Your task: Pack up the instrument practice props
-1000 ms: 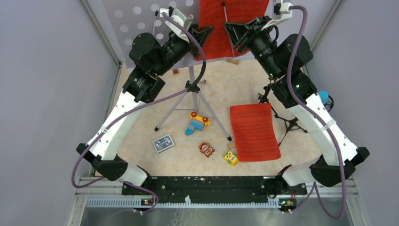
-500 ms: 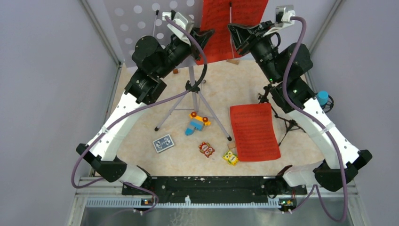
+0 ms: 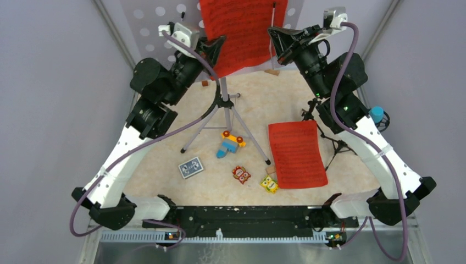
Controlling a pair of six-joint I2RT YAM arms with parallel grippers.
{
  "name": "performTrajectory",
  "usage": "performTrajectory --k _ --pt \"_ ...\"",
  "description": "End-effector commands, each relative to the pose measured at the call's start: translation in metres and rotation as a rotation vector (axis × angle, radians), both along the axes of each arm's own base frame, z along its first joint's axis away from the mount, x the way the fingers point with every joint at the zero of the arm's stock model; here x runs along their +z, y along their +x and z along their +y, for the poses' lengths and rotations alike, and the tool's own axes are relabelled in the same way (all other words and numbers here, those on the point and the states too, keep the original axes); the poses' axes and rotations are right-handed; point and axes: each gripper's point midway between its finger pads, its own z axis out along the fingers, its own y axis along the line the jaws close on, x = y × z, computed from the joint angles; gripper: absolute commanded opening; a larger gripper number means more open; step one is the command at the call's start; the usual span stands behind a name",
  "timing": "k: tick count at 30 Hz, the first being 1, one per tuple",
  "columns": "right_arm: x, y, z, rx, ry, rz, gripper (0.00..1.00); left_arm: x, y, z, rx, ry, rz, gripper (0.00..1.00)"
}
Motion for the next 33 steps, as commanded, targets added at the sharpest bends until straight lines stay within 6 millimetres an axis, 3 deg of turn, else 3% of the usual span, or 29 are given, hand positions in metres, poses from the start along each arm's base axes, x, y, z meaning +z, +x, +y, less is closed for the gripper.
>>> performTrajectory --k 1,7,12,15,20,24,33 --pt "0.025 -0.019 -0.015 -0.012 0.024 -0.076 0.00 0.023 -0.018 0.055 0.162 -0.072 -0.055 0.00" --pt "0.024 -0.023 -0.008 0.026 -0.011 -0.089 0.00 0.012 -0.062 0.068 0.089 0.009 -0.098 0.00" --pt "0.018 -0.041 -0.003 0.088 -0.088 -0.138 0.47 0.002 -0.087 0.072 0.036 0.059 -0.097 0.00" --pt "0.010 -0.065 0.005 0.183 -0.163 -0.211 0.59 -0.003 -0.098 0.077 0.021 0.074 -0.088 0.00" --pt "-0.010 -0.107 0.024 0.366 -0.307 -0.407 0.68 -0.016 -0.120 0.073 -0.064 0.143 -0.095 0.00" --pt "-0.012 -0.133 0.028 0.403 -0.333 -0.615 0.72 -0.028 -0.136 0.061 -0.172 0.197 -0.080 0.00" --pt "0.000 -0.119 0.032 0.362 -0.275 -0.619 0.72 -0.023 -0.162 0.062 -0.254 0.218 -0.099 0.00"
